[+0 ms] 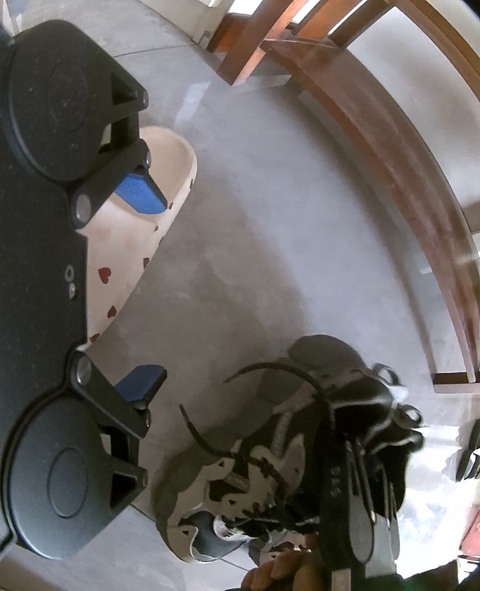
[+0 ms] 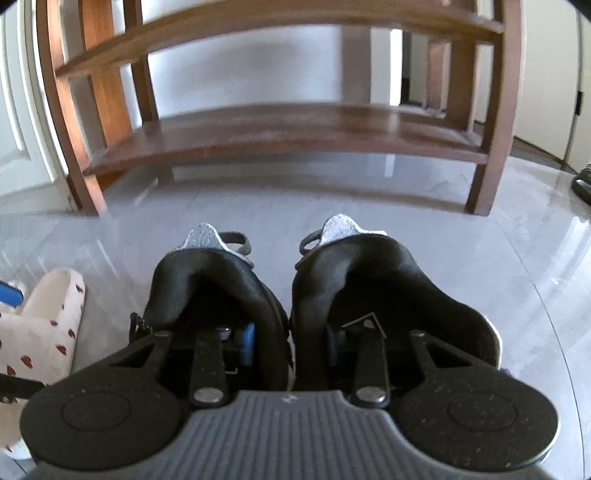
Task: Organize scattered shoes
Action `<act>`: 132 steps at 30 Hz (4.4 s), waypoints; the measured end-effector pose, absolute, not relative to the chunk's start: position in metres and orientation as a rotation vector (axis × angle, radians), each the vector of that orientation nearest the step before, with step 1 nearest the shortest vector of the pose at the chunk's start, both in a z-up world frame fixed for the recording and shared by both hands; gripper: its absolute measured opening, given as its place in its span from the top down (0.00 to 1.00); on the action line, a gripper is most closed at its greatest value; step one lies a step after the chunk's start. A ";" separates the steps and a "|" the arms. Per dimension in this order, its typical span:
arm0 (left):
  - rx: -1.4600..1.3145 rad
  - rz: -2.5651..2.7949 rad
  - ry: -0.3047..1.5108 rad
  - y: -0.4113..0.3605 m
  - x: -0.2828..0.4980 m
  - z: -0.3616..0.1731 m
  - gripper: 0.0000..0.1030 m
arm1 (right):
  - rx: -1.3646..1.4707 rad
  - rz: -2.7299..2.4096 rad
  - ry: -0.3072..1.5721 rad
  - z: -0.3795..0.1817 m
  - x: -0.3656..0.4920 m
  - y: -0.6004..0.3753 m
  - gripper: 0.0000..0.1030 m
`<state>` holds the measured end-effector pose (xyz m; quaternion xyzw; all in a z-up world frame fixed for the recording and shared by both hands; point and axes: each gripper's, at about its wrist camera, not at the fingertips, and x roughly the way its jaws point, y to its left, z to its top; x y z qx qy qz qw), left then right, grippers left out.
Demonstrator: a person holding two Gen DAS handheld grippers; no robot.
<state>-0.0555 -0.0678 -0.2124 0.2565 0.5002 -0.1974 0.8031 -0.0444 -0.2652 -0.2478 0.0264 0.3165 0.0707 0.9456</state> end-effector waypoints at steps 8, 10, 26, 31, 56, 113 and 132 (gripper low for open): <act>0.612 -0.423 1.076 -0.071 -0.061 -0.219 0.13 | 0.079 0.095 0.517 -0.237 -0.074 -0.268 0.63; 0.620 -0.427 1.070 -0.073 -0.061 -0.218 0.14 | 0.082 0.088 0.497 -0.234 -0.078 -0.270 0.63; 0.613 -0.447 1.009 -0.079 -0.061 -0.206 0.13 | 0.080 0.083 0.437 -0.213 -0.088 -0.274 0.64; 0.591 -0.437 0.992 -0.078 -0.059 -0.199 0.13 | 0.082 0.088 0.395 -0.200 -0.088 -0.276 0.64; 0.432 -0.351 0.816 -0.074 -0.034 -0.141 0.13 | 0.007 0.082 0.163 -0.084 -0.036 -0.292 0.66; 0.224 -0.211 0.501 -0.084 0.037 0.111 0.12 | 0.085 -0.023 0.162 0.159 -0.008 -0.290 0.66; 0.177 -0.120 0.569 -0.125 -0.004 0.401 0.09 | 0.089 -0.036 0.219 0.459 -0.086 -0.349 0.66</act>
